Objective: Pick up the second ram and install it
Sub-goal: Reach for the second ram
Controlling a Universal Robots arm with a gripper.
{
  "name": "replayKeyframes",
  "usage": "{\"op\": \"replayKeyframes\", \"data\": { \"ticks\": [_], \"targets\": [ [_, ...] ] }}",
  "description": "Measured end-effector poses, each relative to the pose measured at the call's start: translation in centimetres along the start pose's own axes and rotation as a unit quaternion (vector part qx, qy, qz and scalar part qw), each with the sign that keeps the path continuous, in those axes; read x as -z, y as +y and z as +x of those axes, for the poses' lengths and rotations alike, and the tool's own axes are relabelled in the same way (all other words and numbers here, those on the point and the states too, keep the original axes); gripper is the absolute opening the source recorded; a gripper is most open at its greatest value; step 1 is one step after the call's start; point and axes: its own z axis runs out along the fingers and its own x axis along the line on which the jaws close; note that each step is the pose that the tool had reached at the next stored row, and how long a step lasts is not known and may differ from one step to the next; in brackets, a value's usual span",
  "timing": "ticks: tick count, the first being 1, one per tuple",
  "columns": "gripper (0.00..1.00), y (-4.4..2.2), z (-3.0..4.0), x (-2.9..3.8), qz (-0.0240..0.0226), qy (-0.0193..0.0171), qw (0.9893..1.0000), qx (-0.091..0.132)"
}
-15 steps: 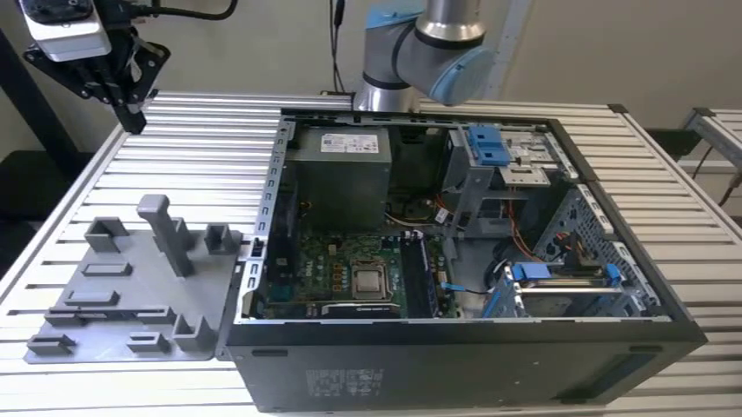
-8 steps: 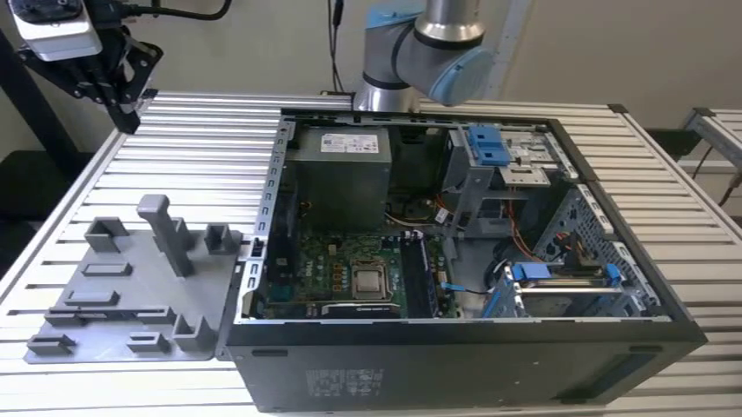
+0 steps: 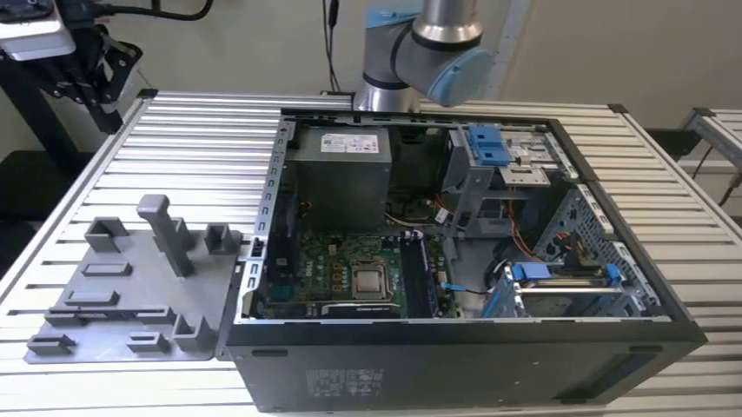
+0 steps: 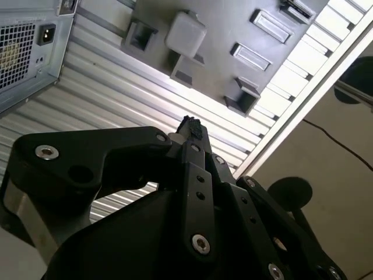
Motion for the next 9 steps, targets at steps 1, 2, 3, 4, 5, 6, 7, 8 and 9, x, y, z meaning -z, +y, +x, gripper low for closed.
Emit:
{"op": "replayKeyframes", "data": {
  "ticks": [1,2,3,4,5,6,7,8,9],
  "targets": [
    [0.11,-0.02,0.37,0.01,0.0000,0.0001,1.0000,0.000],
    [0.11,-0.05,0.78,-0.01,0.0000,0.0000,1.0000,0.000],
    [0.11,-0.09,1.24,-0.01,0.0000,0.0000,1.0000,0.000],
    [0.11,-0.12,1.69,-0.02,0.0000,0.0000,1.0000,0.000],
    [0.11,-0.15,2.09,-0.02,0.0000,0.0001,1.0000,0.000],
    [0.11,-0.17,2.48,-0.02,0.0000,0.0001,1.0000,0.000],
    [0.11,-0.19,2.81,-0.03,0.0000,0.0000,1.0000,0.000],
    [0.11,-0.21,3.02,-0.03,0.0000,0.0001,1.0000,0.000],
    [0.11,-0.22,3.10,-0.03,0.0000,0.0001,1.0000,0.000]
  ]
}}
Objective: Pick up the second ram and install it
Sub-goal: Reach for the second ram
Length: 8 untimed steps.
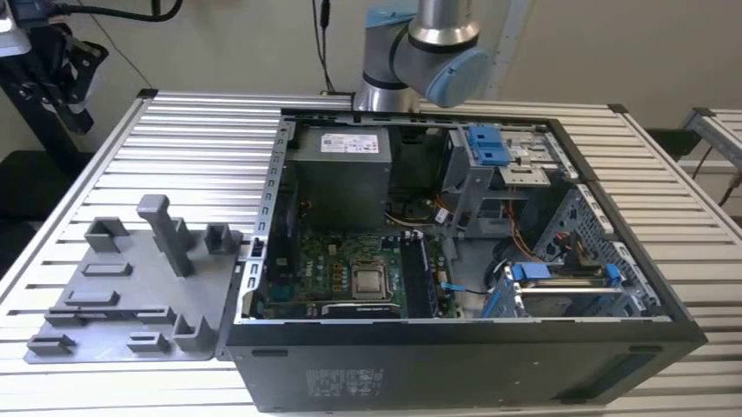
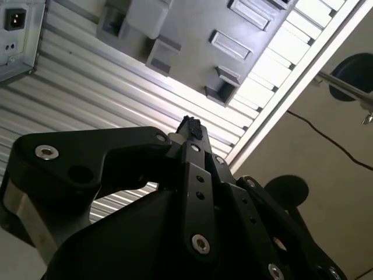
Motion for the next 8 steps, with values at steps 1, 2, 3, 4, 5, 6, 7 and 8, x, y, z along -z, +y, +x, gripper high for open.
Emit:
{"op": "replayKeyframes", "data": {
  "ticks": [1,2,3,4,5,6,7,8],
  "targets": [
    [0.11,0.00,0.01,0.01,0.0000,0.0000,1.0000,0.000],
    [0.11,0.00,0.01,0.00,0.0000,0.0000,1.0000,0.000],
    [0.11,-0.02,0.01,0.00,0.0000,0.0000,1.0000,0.000],
    [0.11,-0.11,0.02,0.00,0.0000,0.0000,1.0000,0.000],
    [0.11,-0.27,0.01,0.00,0.0000,0.0001,1.0000,0.000],
    [0.11,-0.48,-0.02,0.00,0.0000,0.0001,1.0000,0.000],
    [0.11,-0.72,-0.08,0.00,0.0000,0.0003,1.0000,0.000],
    [0.11,-0.95,-0.15,0.00,0.0000,0.0004,1.0000,0.000]
  ]
}}
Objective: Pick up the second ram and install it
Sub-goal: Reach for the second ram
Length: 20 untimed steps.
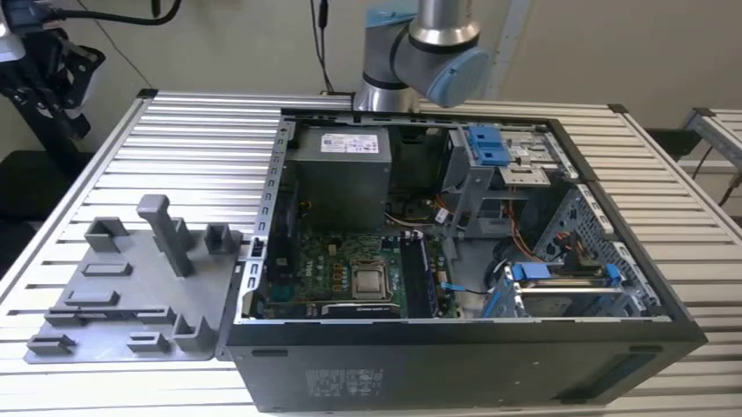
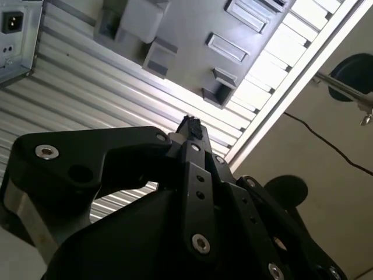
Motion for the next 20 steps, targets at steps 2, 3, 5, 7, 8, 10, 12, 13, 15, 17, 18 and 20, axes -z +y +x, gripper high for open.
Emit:
{"op": "replayKeyframes", "data": {
  "ticks": [2,3,5,7,8,10,12,13,15,17,18,20],
  "targets": [
    [0.11,-0.50,-0.19,0.00,0.0000,0.0004,1.0000,0.000],
    [0.11,-0.82,-0.30,0.00,0.0000,0.0006,1.0000,0.000],
    [0.11,-1.47,-0.44,0.00,0.0000,0.0009,1.0000,0.000],
    [0.11,-2.26,-0.52,0.02,0.0001,0.0010,1.0000,0.000],
    [0.11,-2.69,-0.56,0.02,0.0001,0.0010,1.0000,0.000],
    [0.11,-3.50,-0.61,0.03,0.0001,0.0011,1.0000,0.000],
    [0.11,-4.28,-0.66,0.03,0.0001,0.0011,1.0000,0.000],
    [0.11,-4.68,-0.69,0.03,0.0001,0.0011,1.0000,0.000],
    [0.11,-5.51,-0.75,0.04,0.0001,0.0010,1.0000,0.000],
    [0.11,-6.35,-0.81,0.04,0.0001,0.0011,1.0000,0.000],
    [0.11,-6.73,-0.83,0.03,0.0001,0.0010,1.0000,0.000],
    [0.11,-7.51,-0.88,0.05,0.0001,0.0010,1.0000,0.000]
  ]
}}
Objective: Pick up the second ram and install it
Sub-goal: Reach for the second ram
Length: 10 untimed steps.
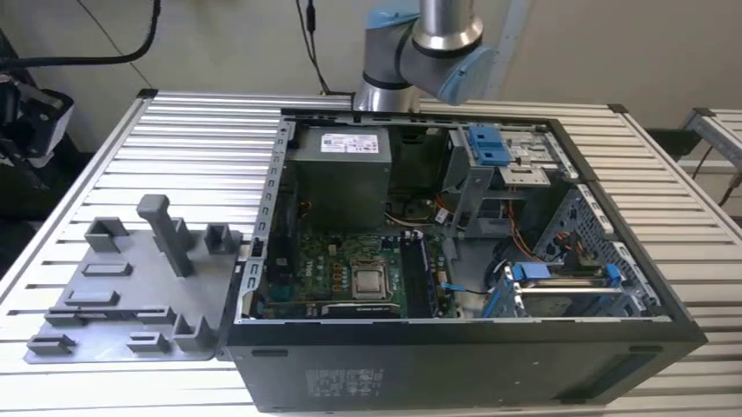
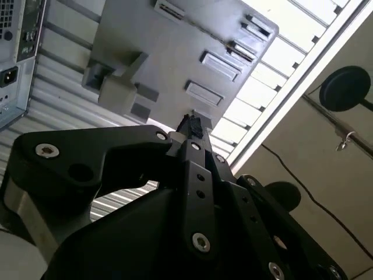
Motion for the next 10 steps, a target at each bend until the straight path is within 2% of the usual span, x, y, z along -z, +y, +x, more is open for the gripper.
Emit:
{"op": "replayKeyframes", "data": {
  "ticks": [7,10],
  "targets": [
    [0.11,-2.23,-0.03,0.03,0.0000,0.0000,1.0000,0.000],
    [0.11,-2.52,-0.03,0.02,0.0000,0.0000,1.0000,0.000]
  ]
}}
